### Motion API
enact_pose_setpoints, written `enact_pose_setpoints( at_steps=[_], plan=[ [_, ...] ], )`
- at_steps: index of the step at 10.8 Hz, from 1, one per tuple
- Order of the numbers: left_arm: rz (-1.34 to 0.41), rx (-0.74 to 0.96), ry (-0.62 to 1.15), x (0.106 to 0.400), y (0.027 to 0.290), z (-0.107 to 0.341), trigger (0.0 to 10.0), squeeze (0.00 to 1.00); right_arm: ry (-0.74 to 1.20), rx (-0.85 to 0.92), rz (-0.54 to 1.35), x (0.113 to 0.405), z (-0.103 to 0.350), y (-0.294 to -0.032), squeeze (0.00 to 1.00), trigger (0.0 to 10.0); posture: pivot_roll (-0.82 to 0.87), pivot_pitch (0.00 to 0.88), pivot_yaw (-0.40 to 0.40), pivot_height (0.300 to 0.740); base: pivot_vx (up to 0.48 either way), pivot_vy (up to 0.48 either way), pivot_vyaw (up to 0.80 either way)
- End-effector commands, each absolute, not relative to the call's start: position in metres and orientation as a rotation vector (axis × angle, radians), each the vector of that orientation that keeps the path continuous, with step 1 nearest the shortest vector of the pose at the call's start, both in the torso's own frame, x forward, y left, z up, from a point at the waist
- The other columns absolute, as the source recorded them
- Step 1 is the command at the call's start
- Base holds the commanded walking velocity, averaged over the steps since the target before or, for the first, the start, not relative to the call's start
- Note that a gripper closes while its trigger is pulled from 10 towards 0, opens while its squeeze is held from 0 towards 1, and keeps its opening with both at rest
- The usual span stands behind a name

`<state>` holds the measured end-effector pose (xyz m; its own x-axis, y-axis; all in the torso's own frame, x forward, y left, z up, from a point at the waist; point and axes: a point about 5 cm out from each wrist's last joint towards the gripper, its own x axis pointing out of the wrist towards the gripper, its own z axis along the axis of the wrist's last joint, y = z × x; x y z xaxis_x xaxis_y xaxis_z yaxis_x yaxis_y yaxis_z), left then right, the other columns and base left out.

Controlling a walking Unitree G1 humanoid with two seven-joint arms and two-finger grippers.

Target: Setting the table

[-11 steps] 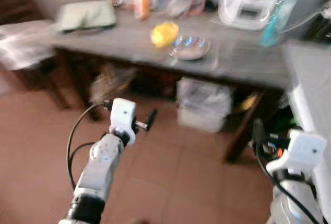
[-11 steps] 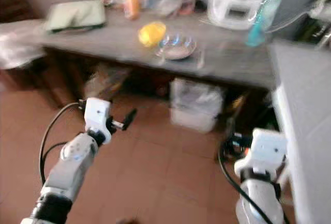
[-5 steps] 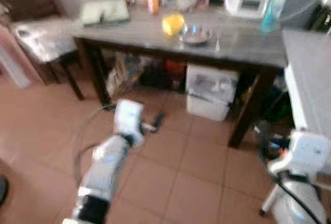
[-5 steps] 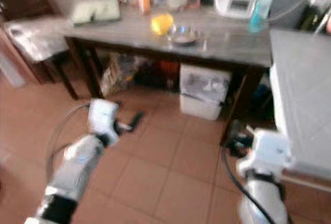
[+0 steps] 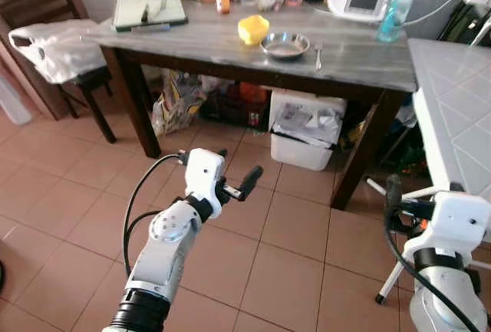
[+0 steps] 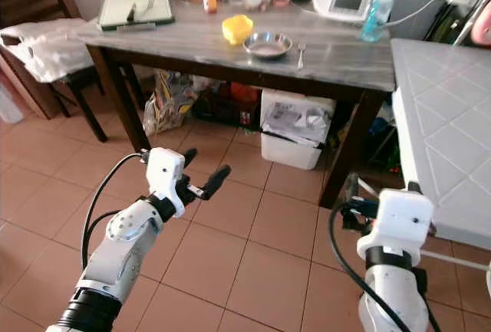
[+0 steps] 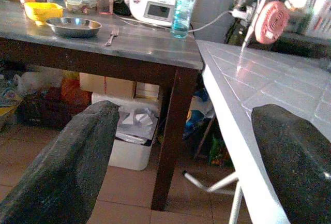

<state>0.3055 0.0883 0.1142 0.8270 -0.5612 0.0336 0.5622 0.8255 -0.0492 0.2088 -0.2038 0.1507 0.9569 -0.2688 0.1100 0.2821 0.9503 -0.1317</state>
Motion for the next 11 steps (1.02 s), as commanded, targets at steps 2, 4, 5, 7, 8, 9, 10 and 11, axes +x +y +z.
enact_pose_setpoints(
  at_steps=[2, 4, 5, 7, 8, 9, 10, 11],
  plan=[
    [-0.614, -0.071, -0.04, 0.3067, 0.0858, 0.12, 10.0, 0.0, -0.116, -0.156, -0.283, 0.2068, 0.1558, -0.203, 0.0, 10.0, -0.06, 0.069, 0.015, 0.74, 0.0, -0.336, 0.0],
    [-0.621, -0.075, -0.04, 0.3062, 0.0841, 0.1198, 10.0, 0.0, -0.121, -0.165, -0.284, 0.2066, 0.1565, -0.2028, 0.0, 10.0, -0.06, 0.069, 0.015, 0.74, 0.0, -0.409, 0.0],
    [-0.621, -0.077, -0.041, 0.3062, 0.0834, 0.1199, 10.0, 0.0, -0.122, -0.168, -0.284, 0.2065, 0.1569, -0.2027, 0.0, 10.0, -0.06, 0.069, 0.015, 0.74, 0.0, -0.48, 0.0],
    [-0.619, -0.079, -0.041, 0.3065, 0.0837, 0.1202, 10.0, 0.0, -0.129, -0.182, -0.282, 0.2062, 0.1587, -0.2024, 0.0, 10.0, -0.07, 0.072, 0.013, 0.74, 0.0, -0.48, 0.0],
    [-0.62, -0.082, -0.045, 0.307, 0.0823, 0.1213, 10.0, 0.0, -0.132, -0.184, -0.286, 0.2059, 0.1595, -0.2031, 0.0, 10.0, -0.07, 0.072, 0.013, 0.74, 0.0, -0.48, 0.0],
    [-0.621, -0.082, -0.047, 0.3069, 0.0815, 0.122, 10.0, 0.0, -0.133, -0.185, -0.288, 0.2059, 0.1598, -0.2034, 0.0, 10.0, -0.07, 0.072, 0.013, 0.74, 0.0, -0.48, 0.0],
    [-0.637, -0.082, -0.045, 0.304, 0.0806, 0.1214, 10.0, 0.0, -0.137, -0.186, -0.291, 0.2062, 0.1606, -0.2029, 0.0, 10.0, -0.07, 0.072, 0.016, 0.74, 0.0, -0.48, 0.0],
    [-0.637, -0.082, -0.045, 0.3046, 0.0809, 0.1214, 10.0, 0.0, -0.137, -0.188, -0.294, 0.2063, 0.1607, -0.203, 0.0, 10.0, -0.07, 0.072, 0.015, 0.74, 0.0, -0.48, 0.0]
  ],
)
